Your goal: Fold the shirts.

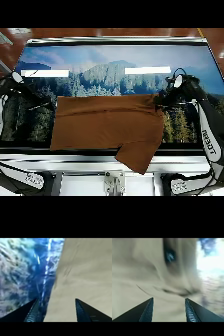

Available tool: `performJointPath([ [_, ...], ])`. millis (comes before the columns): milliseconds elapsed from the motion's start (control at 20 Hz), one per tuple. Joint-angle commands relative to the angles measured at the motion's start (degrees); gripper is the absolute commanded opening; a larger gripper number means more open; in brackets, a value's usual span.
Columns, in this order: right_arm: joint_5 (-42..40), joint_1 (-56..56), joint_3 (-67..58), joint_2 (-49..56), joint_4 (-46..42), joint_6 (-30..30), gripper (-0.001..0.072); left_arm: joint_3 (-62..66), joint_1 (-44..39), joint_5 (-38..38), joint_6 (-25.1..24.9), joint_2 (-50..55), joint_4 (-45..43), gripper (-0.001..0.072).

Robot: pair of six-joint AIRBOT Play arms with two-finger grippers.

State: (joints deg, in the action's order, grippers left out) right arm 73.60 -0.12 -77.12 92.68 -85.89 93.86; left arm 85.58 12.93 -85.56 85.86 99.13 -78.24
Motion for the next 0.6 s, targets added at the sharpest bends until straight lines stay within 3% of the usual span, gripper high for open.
performJointPath([
  [0,10.21,-3.89,0.11,-6.60,-5.95,-6.88,0.0517,-1.14,5.66,-7.61,-5.57,-5.75,-0.83,0.0533],
  [150,14.23,-14.36,7.89,-15.72,5.35,-13.31,0.0520,-13.94,14.38,-6.64,-7.41,-16.31,-0.15,0.0534],
  [200,13.44,-17.84,12.17,-18.80,8.59,-15.54,0.0600,-20.52,17.68,-4.44,-7.43,-19.91,0.94,0.0536],
  [250,12.00,-21.38,17.27,-22.08,11.34,-18.03,0.0619,-27.34,20.85,-2.43,-8.68,-23.02,3.65,0.0537],
  [400,7.17,-28.48,30.53,-30.08,16.26,-21.14,0.0618,-43.28,27.34,2.60,-14.75,-27.74,12.13,0.0538],
  [550,4.98,-30.40,37.94,-34.42,18.56,-23.67,0.0617,-51.30,28.76,8.79,-14.73,-27.54,14.62,0.0538],
])
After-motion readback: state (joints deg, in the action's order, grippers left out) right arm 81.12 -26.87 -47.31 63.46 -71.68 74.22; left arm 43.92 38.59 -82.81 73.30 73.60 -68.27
